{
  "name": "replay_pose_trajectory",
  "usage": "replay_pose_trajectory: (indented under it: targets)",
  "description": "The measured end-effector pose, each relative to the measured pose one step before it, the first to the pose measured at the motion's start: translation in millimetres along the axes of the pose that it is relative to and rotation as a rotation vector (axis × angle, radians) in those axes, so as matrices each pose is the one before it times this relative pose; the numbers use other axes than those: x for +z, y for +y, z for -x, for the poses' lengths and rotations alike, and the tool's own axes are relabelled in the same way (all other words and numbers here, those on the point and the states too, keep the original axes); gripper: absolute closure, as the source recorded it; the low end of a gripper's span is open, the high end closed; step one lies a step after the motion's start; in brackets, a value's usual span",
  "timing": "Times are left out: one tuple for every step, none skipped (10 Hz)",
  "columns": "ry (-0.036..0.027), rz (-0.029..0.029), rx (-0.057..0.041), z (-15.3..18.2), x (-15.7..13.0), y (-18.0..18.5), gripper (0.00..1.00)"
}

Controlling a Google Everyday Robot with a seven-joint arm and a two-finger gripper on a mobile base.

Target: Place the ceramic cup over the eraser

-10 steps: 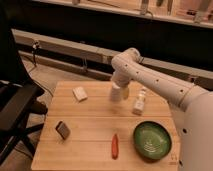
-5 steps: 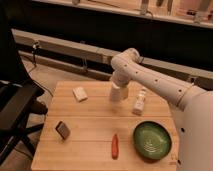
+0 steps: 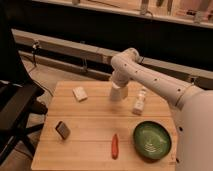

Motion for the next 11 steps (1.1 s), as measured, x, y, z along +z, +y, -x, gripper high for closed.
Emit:
replay_pose_trajectory:
  targets:
    - [-0.0207, -0.0065, -0.00183, -2.47, 3.15, -1.8, 0.2]
    - [-0.00593, -0.00328, 0.00636, -3.07, 1.59, 0.09, 0.2]
    - [-0.00258, -0.00224, 0.00163, -0.39, 2.6, -1.27, 0.2]
    - [0.00005, -0.00141, -0.0022, 0.49, 4.28, -1.8, 0.2]
    - [0.00571, 0.00089, -0.00559, 0.1, 6.2, -1.86, 0.2]
    - [0.00344, 0.0016, 0.00151, -1.97, 4.72, -0.59, 0.2]
    - [0.00441, 0.00081, -0.00145, -1.16, 3.8, -0.62, 0.2]
    - [0.00831, 0.00162, -0.00641, 0.03, 4.57, -3.1, 0.2]
    - [0.00554, 0.0029, -0.00034, -1.43, 4.97, -2.44, 0.2]
    - [0.00102, 0.00124, 0.0014, 0.07, 5.0, -4.8, 0.2]
    - [0.00262, 0.01375, 0.00011, -2.15, 7.05, -1.33, 0.2]
